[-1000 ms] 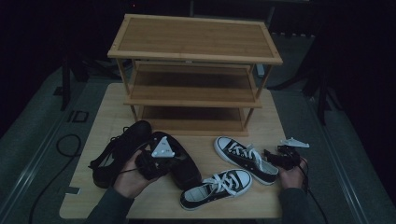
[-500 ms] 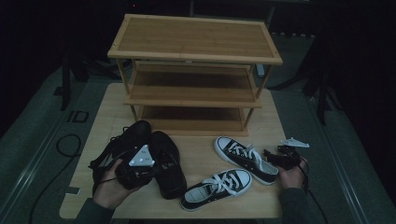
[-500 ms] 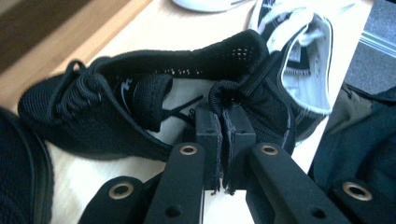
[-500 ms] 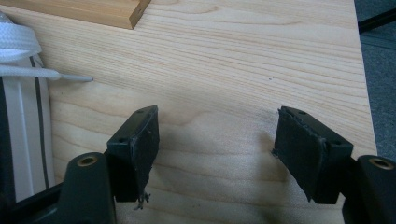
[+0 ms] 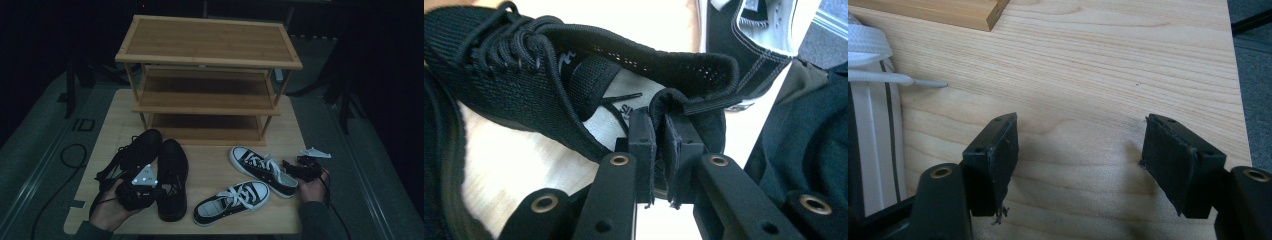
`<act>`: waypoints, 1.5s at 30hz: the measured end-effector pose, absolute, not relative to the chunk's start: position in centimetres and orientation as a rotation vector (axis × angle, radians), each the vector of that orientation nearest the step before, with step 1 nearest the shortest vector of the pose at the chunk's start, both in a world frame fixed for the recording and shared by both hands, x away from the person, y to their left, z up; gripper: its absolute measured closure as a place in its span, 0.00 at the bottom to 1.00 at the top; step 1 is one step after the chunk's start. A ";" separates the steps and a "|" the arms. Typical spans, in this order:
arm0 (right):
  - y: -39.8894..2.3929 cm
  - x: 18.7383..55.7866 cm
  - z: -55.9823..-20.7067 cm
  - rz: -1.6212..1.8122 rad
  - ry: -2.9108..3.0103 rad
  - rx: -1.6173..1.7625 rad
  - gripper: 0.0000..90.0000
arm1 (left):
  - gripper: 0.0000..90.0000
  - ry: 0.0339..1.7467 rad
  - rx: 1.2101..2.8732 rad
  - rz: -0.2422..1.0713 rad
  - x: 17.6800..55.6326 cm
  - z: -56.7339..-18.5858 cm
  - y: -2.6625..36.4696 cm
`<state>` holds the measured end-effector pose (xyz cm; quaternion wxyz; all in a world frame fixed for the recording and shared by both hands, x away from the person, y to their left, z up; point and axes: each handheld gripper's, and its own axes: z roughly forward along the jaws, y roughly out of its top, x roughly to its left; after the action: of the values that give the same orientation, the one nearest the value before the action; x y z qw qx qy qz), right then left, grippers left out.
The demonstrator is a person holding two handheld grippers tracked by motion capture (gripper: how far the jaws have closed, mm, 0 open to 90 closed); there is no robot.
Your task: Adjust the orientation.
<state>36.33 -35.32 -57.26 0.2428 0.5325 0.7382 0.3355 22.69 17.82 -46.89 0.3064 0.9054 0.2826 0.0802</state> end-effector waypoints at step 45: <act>-35.3 36.3 -57.3 0.917 2.019 1.455 0.34 | 0.95 1.173 2.283 0.387 30.0 -47.0 18.7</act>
<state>36.34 -35.35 -57.25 0.2423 0.5322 0.7387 0.3353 29.98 18.72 -47.03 0.2697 0.8469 0.4353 0.1436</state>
